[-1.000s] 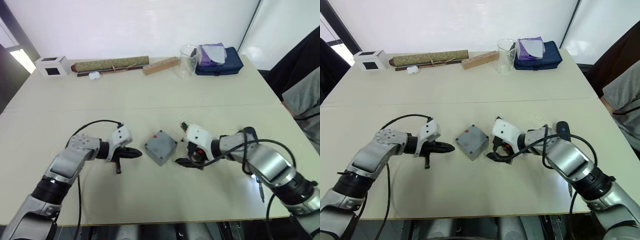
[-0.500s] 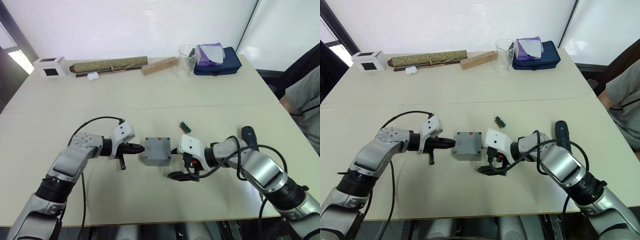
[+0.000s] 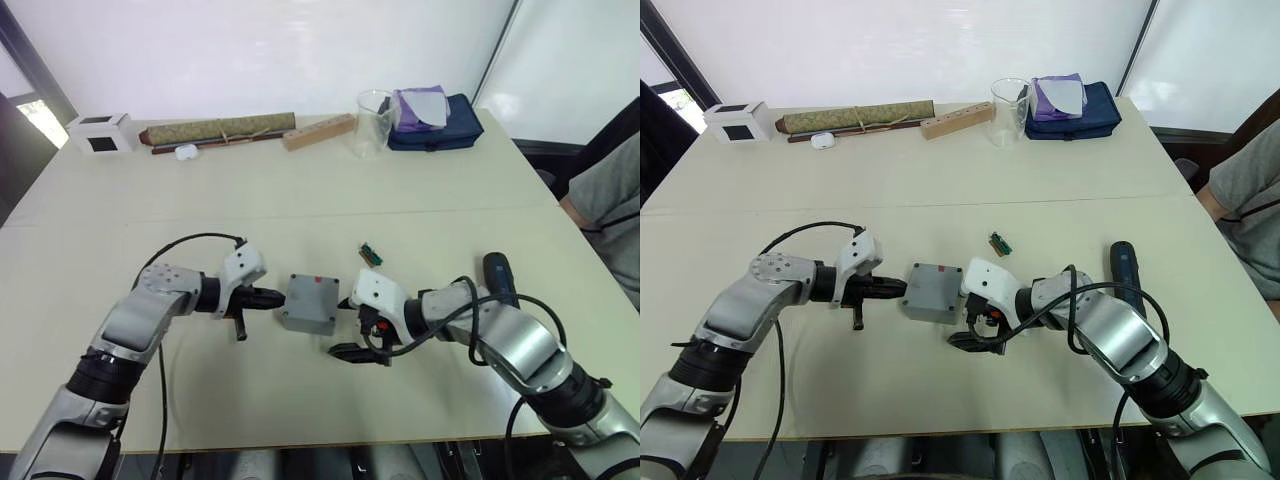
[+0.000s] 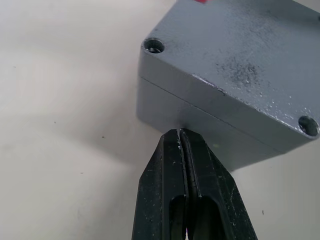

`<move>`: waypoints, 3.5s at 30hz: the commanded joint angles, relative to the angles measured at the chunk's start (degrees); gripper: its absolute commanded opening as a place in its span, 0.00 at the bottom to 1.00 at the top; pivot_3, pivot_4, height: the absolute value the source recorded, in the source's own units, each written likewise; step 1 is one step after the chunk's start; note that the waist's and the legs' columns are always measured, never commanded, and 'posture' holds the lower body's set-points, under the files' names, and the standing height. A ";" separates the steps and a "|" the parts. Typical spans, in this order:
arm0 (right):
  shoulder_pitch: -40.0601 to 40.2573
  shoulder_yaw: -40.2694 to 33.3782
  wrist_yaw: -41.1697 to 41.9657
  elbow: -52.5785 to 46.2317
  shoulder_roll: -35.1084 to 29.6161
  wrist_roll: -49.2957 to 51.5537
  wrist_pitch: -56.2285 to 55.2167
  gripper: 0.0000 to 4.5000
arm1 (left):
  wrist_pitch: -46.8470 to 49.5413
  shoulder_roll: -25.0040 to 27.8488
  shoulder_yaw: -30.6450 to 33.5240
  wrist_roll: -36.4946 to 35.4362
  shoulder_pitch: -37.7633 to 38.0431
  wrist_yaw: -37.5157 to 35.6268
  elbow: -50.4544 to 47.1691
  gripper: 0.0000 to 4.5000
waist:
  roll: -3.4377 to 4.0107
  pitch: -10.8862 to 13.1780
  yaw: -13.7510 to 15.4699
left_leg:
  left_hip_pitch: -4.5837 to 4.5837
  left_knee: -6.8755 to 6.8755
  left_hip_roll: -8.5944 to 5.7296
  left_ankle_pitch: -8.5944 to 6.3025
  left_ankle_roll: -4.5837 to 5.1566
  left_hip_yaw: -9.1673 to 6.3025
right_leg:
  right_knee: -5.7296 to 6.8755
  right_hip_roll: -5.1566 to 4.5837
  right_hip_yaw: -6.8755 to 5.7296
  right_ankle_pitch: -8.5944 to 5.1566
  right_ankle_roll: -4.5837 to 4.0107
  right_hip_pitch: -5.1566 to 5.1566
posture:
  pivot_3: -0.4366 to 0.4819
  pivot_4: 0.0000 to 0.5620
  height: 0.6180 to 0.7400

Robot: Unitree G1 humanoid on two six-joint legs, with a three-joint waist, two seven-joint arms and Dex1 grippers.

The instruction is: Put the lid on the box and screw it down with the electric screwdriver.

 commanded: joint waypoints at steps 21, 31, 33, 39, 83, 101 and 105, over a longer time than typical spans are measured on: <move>-1.81 -25.66 0.59 5.22 -2.31 9.17 -4.69 1.00 | 9.22 0.89 11.29 -15.46 -11.70 -2.61 -0.98 0.00 | -0.12 -0.01 -0.14 | 0.04 0.07 -0.01 0.00 0.00 -0.03 | 0.06 -0.02 -0.06 0.00 0.00 0.08 | 0.48 0.27 1.00; -3.91 -19.31 -6.30 25.92 6.12 -2.64 -18.57 1.00 | 8.02 -1.47 7.23 -15.20 -13.07 -1.11 -2.58 0.00 | -0.11 0.00 -0.22 | 0.06 0.07 -0.01 0.00 -0.01 0.03 | 0.20 0.00 0.02 0.00 0.00 -0.01 | 0.48 0.27 1.00; -4.34 -18.66 -7.07 28.62 7.19 -4.16 -19.73 0.88 | 7.12 -1.19 6.51 -14.30 -12.35 -0.66 -2.74 0.00 | -0.12 0.00 -0.20 | 0.05 0.07 -0.01 0.01 -0.01 0.03 | 0.21 -0.01 0.03 0.00 0.00 -0.01 | 0.48 0.27 1.00; -4.58 -18.38 -6.51 31.19 8.48 -5.48 -22.26 0.73 | 4.89 0.16 5.29 -12.01 -10.87 -0.25 -2.08 0.00 | -0.11 0.00 -0.19 | 0.06 0.07 -0.02 0.01 -0.01 0.03 | 0.22 0.00 0.04 0.00 -0.01 -0.02 | 0.48 0.27 1.00; -4.35 -20.88 -7.58 32.43 11.93 -6.71 -25.08 0.02 | 1.50 -0.58 2.98 -9.59 -9.76 -0.37 0.40 0.00 | -0.11 0.00 -0.17 | 0.05 0.07 -0.02 0.01 -0.01 0.03 | 0.23 -0.01 0.04 0.00 -0.01 -0.02 | 0.48 0.27 1.00; 0.06 -22.61 -4.81 10.77 9.77 0.00 -17.83 0.02 | 3.01 2.02 4.47 -11.67 -7.82 -3.19 -2.27 0.00 | -0.11 0.00 -0.18 | 0.04 0.06 -0.01 0.01 -0.01 0.00 | 0.23 0.00 0.03 -0.01 -0.01 -0.02 | 0.48 0.27 1.00; 3.20 -21.11 -5.70 4.26 9.83 1.08 -15.67 0.02 | 3.27 4.41 4.26 -11.98 -6.26 -4.32 -4.76 0.00 | -0.11 0.00 -0.16 | 0.05 0.06 -0.01 0.01 -0.01 -0.01 | 0.24 0.00 0.03 -0.01 -0.01 -0.02 | 0.48 0.27 1.00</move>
